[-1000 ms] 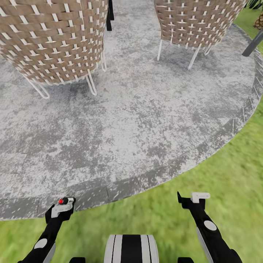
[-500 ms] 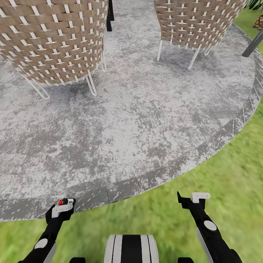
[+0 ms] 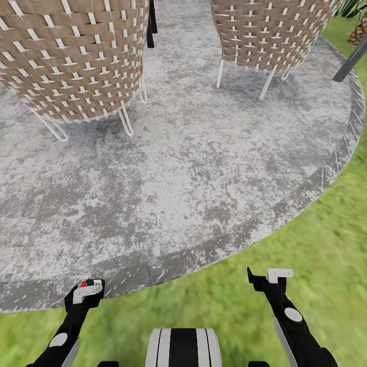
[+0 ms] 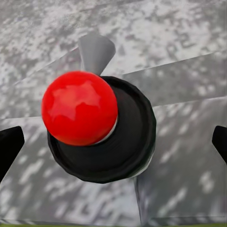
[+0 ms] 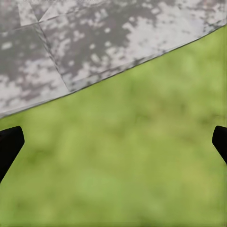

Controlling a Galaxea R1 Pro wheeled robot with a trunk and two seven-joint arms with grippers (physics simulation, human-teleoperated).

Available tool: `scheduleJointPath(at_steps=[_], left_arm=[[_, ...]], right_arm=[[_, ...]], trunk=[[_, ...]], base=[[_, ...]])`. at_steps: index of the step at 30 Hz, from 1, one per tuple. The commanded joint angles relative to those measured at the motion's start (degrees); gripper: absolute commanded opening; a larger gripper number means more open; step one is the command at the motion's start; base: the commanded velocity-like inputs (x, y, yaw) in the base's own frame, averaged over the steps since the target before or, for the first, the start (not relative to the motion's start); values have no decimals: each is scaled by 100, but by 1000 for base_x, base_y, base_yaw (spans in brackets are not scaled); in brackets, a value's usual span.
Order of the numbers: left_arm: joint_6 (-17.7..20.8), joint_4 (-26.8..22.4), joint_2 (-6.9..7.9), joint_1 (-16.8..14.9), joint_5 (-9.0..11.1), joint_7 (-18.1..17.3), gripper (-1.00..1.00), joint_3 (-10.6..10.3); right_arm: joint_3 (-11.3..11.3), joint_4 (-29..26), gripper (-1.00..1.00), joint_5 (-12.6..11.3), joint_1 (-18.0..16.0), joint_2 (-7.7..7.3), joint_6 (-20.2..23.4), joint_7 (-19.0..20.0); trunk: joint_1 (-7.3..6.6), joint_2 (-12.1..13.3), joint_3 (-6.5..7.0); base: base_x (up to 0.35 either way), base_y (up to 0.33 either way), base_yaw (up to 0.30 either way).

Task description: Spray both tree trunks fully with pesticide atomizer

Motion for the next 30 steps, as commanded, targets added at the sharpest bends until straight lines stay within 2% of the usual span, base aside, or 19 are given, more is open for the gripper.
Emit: scheduleJointPath(at_steps=[1, 16, 30], left_arm=[[-18, 4, -1, -2, 2, -3, 100, 6], [-18, 4, -1, -2, 2, -3, 100, 7], [-16, 4, -1, -2, 2, -4, 100, 6]], right_arm=[[-3, -2, 100, 35, -4, 0, 4, -2], [-3, -2, 100, 35, -2, 0, 4, -2], [3, 8, 100, 35, -2, 0, 4, -2]], trunk=[[-1, -1, -2], [-1, -1, 113], [-1, -1, 125]], base=[[0, 0, -3], [0, 0, 0], [-43, 16, 0]])
